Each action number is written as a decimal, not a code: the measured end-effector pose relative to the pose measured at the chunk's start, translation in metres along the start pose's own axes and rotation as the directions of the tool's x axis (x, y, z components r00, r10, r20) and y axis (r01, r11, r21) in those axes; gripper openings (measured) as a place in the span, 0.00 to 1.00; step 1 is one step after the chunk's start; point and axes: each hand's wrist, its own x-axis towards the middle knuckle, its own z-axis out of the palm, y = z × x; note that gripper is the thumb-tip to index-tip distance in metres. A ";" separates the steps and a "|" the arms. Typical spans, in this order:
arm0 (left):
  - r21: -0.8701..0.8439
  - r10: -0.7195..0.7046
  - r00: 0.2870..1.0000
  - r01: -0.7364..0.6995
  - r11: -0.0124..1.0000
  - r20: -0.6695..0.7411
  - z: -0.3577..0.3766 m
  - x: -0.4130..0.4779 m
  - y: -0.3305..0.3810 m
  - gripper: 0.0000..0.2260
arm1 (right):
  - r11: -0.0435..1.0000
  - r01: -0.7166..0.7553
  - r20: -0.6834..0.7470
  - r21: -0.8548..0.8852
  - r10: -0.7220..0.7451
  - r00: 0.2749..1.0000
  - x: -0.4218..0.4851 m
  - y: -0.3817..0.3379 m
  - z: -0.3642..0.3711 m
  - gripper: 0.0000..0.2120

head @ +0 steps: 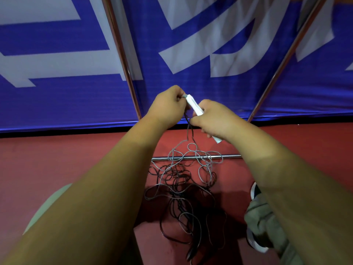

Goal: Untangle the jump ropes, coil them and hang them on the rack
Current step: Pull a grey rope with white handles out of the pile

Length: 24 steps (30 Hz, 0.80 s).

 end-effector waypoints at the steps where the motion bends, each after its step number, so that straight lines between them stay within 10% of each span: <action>1: -0.063 -0.018 1.000 0.017 0.998 -0.022 0.001 -0.001 0.004 0.05 | 0.999 0.013 -0.033 -0.038 -0.014 0.999 -0.001 -0.001 -0.001 0.10; 11: -0.476 -0.181 0.982 0.133 0.870 -0.057 -0.015 -0.003 0.033 0.10 | 0.975 0.118 -0.297 -0.191 -0.172 0.939 -0.012 -0.001 0.005 0.05; 24: -0.493 0.132 0.924 0.067 0.867 0.359 -0.048 -0.013 0.021 0.12 | 0.997 0.060 -0.388 0.049 -0.036 0.921 -0.002 -0.024 -0.016 0.08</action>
